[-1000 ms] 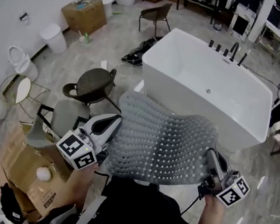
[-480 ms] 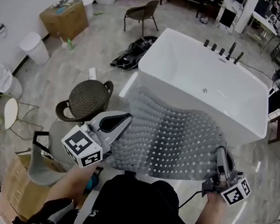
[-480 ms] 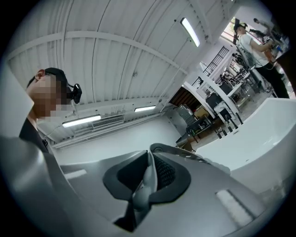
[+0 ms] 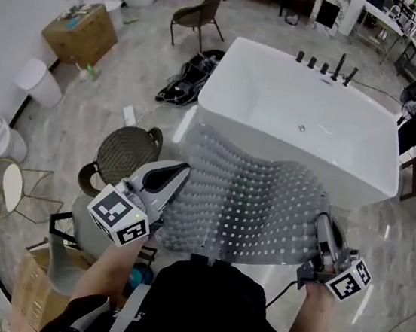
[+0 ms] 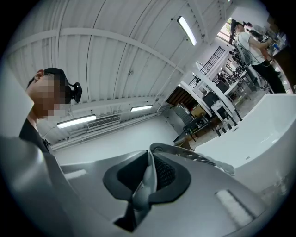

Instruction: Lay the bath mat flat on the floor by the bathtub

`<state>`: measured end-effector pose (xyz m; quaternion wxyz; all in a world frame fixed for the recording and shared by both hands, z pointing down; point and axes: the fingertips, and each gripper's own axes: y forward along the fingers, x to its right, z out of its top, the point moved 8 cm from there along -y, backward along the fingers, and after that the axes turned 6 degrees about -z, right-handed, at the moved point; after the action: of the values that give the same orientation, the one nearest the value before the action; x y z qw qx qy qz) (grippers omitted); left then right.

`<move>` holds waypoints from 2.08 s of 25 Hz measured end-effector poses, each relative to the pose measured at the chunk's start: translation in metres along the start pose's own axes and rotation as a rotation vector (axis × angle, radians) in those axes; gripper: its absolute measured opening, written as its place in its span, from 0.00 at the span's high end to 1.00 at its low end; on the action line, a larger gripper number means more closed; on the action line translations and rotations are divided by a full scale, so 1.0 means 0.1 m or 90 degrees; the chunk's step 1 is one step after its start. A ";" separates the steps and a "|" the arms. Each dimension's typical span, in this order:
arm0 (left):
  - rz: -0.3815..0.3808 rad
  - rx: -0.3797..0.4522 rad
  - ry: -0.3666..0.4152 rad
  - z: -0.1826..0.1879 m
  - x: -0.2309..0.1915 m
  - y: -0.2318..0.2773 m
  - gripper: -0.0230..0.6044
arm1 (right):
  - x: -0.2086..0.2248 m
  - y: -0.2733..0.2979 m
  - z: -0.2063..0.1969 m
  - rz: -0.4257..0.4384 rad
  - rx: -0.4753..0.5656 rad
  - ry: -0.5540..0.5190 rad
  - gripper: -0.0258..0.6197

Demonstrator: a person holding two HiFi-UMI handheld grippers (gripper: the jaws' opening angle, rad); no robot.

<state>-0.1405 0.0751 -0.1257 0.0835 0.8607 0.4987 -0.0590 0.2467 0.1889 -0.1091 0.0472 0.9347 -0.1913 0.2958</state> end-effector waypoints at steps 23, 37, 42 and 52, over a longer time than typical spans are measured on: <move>-0.026 -0.064 -0.060 -1.25 -0.92 0.90 0.95 | 1.04 0.53 -0.90 -0.056 -0.066 0.043 0.93; 0.004 -0.093 -0.063 -3.09 -1.64 1.28 0.95 | 2.37 0.93 -2.52 -0.078 -0.112 0.077 0.93; 0.014 -0.089 -0.076 -3.74 -1.86 1.43 0.95 | 2.82 1.13 -3.01 -0.077 -0.135 0.063 0.93; 0.034 -0.075 -0.082 -5.02 -2.47 1.75 0.95 | 3.88 1.28 -3.97 -0.082 -0.137 0.047 0.93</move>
<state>-0.1017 -0.1189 0.4263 0.1677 0.8618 0.4715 -0.0827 0.2769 0.0228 0.4349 0.1727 0.9231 -0.1599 0.3040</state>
